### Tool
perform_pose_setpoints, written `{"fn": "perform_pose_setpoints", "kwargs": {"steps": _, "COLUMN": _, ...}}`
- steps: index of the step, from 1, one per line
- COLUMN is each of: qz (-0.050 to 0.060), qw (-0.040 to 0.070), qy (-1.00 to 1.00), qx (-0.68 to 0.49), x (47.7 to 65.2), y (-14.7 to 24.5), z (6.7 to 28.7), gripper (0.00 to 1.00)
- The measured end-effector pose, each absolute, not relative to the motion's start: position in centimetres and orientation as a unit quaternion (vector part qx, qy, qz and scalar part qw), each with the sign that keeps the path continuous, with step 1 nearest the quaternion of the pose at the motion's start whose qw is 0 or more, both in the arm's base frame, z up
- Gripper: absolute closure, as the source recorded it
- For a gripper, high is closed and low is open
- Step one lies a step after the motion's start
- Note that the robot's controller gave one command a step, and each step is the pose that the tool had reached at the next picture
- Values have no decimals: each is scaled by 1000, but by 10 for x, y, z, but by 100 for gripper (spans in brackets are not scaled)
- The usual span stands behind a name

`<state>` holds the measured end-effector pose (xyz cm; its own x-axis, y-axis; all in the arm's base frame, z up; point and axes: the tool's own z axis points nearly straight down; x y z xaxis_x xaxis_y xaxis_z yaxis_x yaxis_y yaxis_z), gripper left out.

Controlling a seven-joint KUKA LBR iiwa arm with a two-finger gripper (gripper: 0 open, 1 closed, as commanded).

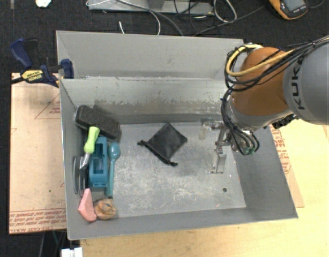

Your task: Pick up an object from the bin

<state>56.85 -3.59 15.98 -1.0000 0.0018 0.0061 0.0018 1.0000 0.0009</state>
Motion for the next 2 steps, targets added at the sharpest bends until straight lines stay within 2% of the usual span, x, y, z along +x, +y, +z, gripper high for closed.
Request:
{"fn": "perform_pose_setpoints", "kwargs": {"steps": 1, "qz": 0, "qw": -1, "qy": -1000, "qx": 0, "x": 570, "y": -36, "z": 164, "gripper": 0}}
{"fn": "perform_pose_setpoints", "kwargs": {"steps": 2, "qz": -1, "qw": -3, "qy": -1000, "qx": -21, "x": 595, "y": 6, "z": 132, "gripper": 0}}
